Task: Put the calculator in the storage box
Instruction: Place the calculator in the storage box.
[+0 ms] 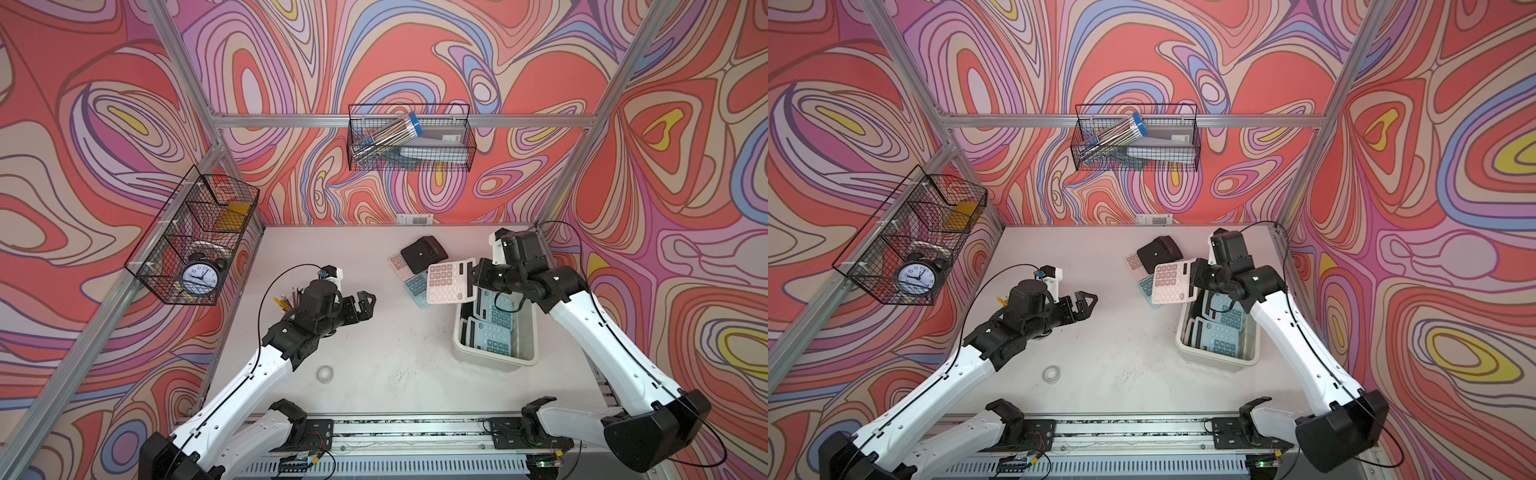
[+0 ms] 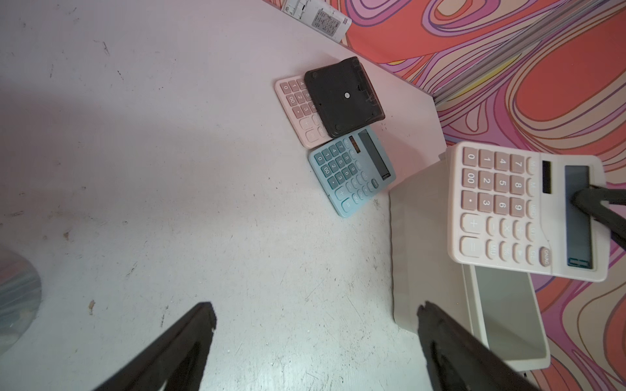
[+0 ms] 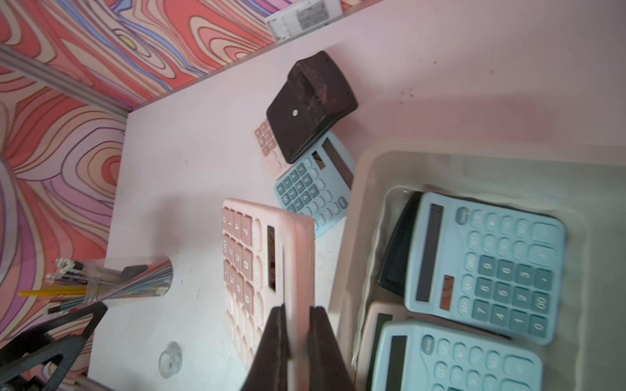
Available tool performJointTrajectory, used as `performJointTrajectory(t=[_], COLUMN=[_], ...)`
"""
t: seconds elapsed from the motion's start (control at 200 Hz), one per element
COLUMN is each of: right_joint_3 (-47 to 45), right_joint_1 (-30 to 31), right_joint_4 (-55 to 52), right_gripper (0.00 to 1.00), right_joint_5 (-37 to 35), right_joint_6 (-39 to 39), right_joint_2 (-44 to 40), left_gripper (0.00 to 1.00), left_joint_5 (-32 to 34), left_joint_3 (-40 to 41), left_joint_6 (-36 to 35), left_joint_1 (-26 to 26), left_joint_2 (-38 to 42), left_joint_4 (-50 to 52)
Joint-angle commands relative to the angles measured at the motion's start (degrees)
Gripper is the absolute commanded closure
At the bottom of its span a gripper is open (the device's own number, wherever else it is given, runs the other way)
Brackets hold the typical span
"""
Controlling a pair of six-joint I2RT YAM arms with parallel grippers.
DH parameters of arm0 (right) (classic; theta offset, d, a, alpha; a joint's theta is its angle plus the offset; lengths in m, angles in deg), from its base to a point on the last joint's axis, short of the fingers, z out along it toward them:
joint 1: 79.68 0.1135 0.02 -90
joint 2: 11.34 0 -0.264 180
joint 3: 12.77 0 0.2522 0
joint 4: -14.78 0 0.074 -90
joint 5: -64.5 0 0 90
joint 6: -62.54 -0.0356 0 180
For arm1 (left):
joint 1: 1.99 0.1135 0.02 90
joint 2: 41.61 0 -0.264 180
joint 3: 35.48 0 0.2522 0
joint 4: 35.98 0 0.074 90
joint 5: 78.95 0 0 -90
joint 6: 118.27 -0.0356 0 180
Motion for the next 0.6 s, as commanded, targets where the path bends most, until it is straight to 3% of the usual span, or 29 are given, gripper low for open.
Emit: performJointTrajectory(t=[0.0,0.18,0.596], right_joint_3=[2.46,6.21,7.55], right_joint_1=[-0.5,-0.5,-0.5], right_joint_4=[-7.12,-16.76,-30.76], right_gripper=[1.0,1.0,1.0], right_joint_5=[-9.86,-17.88,-22.36], right_joint_6=[-4.06,-8.45,-14.29], right_joint_2=[-1.27,-3.87,-4.77], left_gripper=[0.01,0.01,0.01], left_joint_5=[-0.76,-1.47,-2.86], left_joint_3=[0.16,-0.66,-0.65], left_joint_6=[-0.28,-0.28,-0.46], left_joint_1=[-0.25,-0.2,-0.2], left_joint_2=[-0.8,-2.7,-5.12], left_joint_4=[-1.6,-2.24,-2.78])
